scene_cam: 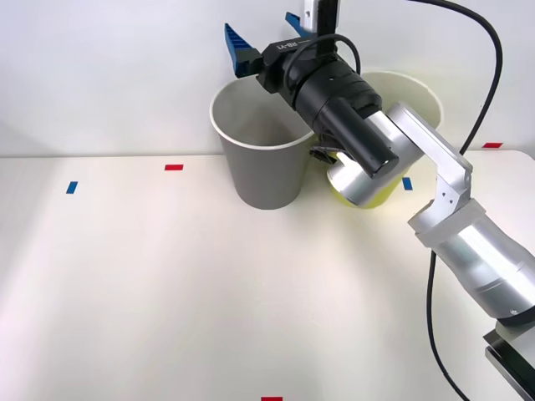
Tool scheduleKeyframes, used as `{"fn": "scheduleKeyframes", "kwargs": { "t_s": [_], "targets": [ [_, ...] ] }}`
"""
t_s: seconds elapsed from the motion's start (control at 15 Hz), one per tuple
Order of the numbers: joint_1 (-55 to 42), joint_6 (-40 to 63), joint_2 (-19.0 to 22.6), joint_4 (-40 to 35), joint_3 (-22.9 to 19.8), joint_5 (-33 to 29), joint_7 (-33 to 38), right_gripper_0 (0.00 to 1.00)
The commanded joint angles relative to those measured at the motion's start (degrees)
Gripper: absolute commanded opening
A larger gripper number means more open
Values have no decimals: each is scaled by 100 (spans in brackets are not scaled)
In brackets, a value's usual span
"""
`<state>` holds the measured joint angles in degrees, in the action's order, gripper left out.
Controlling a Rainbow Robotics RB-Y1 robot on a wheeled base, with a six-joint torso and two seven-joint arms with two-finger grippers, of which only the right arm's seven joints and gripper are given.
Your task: Put cans in the gray bin, plastic bottles in the light green bin
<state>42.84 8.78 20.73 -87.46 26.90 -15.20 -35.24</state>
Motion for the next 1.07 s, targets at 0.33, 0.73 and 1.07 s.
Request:
{"fn": "scheduleKeyframes", "kwargs": {
  "t_s": [0.33,0.73,1.07],
  "targets": [
    [-1068,-412,326,-1177,-194,-317,26,100],
    [-3608,-403,722,-3216,-713,-511,79,100],
    [-5137,-403,722,-3637,-1293,-607,61,100]
  ]
}}
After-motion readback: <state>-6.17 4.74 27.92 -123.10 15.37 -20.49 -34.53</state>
